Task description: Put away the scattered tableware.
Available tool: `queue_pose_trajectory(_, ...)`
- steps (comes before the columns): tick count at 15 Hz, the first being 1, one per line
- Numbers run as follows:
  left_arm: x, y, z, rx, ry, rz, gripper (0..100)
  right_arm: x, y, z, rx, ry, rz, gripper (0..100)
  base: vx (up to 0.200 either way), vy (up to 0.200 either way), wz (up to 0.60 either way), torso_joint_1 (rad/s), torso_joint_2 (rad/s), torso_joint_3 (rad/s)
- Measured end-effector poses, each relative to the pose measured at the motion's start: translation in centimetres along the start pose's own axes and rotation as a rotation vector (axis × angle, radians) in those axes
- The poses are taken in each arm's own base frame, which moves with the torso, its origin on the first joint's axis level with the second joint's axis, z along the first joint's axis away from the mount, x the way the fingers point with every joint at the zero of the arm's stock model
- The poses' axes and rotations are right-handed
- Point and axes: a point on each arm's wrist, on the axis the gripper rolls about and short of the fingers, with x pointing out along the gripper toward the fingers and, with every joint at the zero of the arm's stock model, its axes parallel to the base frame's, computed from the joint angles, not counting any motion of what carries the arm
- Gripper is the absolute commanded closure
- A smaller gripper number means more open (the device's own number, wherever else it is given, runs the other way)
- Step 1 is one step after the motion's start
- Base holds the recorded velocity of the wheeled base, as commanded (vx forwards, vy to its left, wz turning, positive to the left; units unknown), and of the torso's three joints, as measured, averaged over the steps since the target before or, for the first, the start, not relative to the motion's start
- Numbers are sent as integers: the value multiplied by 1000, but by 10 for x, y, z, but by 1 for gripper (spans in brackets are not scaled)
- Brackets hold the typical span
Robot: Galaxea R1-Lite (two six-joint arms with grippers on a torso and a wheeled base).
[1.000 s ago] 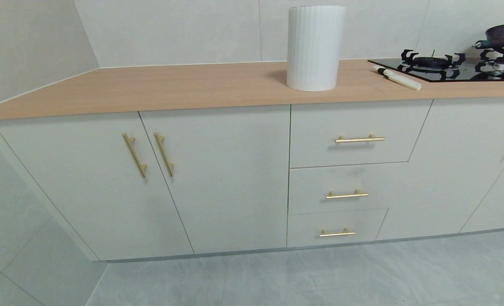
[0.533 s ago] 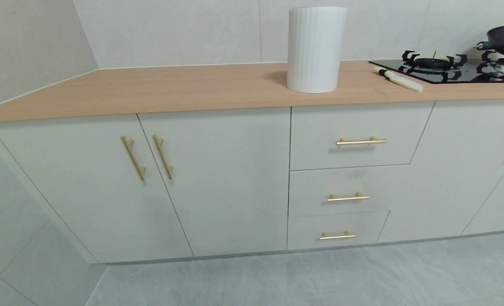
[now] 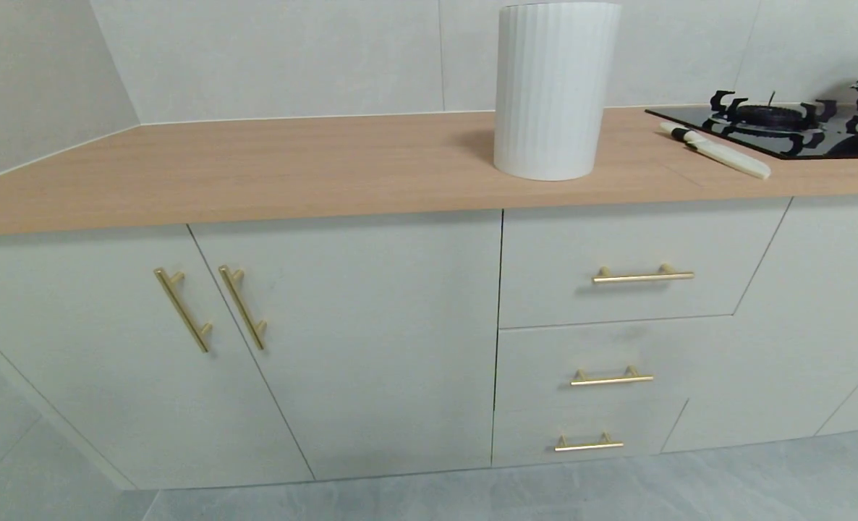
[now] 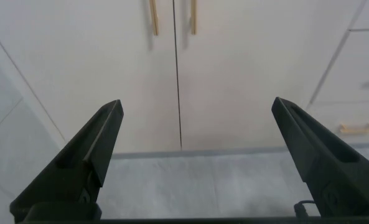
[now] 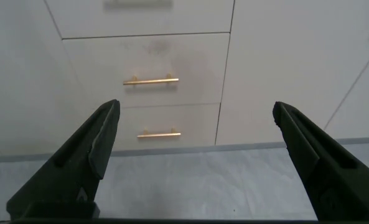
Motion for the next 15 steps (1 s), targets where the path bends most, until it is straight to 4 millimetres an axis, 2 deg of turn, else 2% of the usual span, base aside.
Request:
queue_pose_trajectory(4, 0, 0, 0, 0, 0, 0, 0, 0, 0, 0, 0, 0, 0, 0, 200, 0, 0, 1, 0, 2)
queue_pose_trajectory(8, 0, 0, 0, -1, 0, 0, 0, 0, 0, 0, 0, 0, -1, 0, 0, 0, 0, 0, 0, 0)
queue_pose_trajectory(10, 0, 0, 0, 0, 0, 0, 0, 0, 0, 0, 0, 0, 0, 0, 0, 0, 600, 0, 2, 5)
queue_pose_trajectory(15, 0, 0, 0, -1, 0, 0, 0, 0, 0, 0, 0, 0, 0, 0, 0, 0, 0, 0, 0, 0)
